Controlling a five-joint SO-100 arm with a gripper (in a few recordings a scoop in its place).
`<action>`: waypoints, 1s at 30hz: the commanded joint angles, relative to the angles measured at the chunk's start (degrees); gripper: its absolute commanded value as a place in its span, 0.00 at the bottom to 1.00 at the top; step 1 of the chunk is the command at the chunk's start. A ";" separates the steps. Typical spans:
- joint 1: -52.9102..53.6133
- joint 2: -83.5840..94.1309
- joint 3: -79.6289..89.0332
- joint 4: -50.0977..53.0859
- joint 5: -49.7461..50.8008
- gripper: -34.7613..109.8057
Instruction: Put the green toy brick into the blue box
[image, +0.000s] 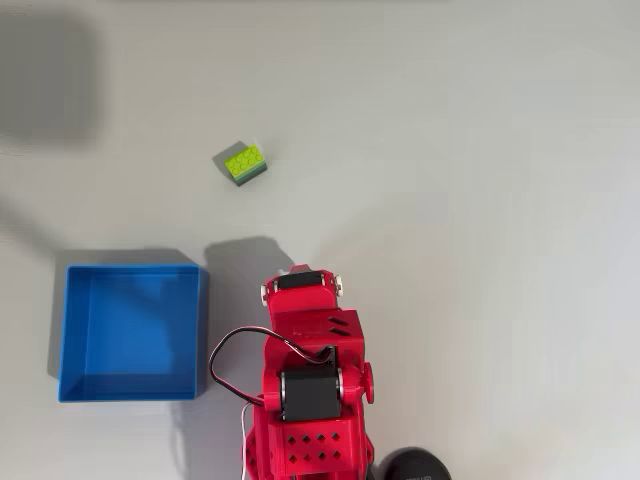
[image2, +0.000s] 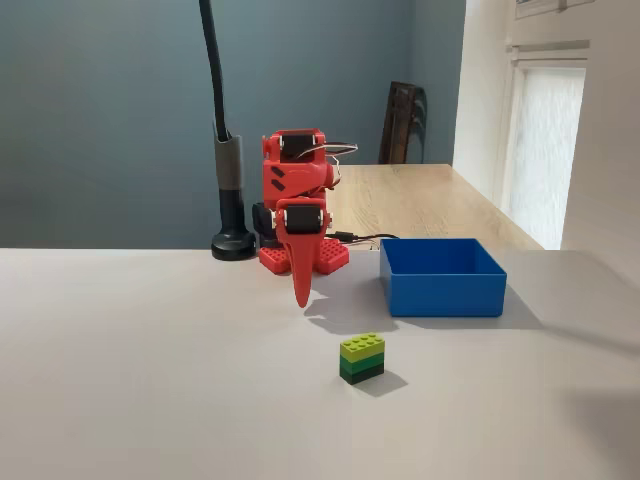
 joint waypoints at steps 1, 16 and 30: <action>-0.97 0.44 -0.62 -0.18 -0.79 0.24; -2.29 -0.35 -9.84 -1.85 -2.29 0.24; -6.50 -25.22 -32.43 0.70 -5.62 0.24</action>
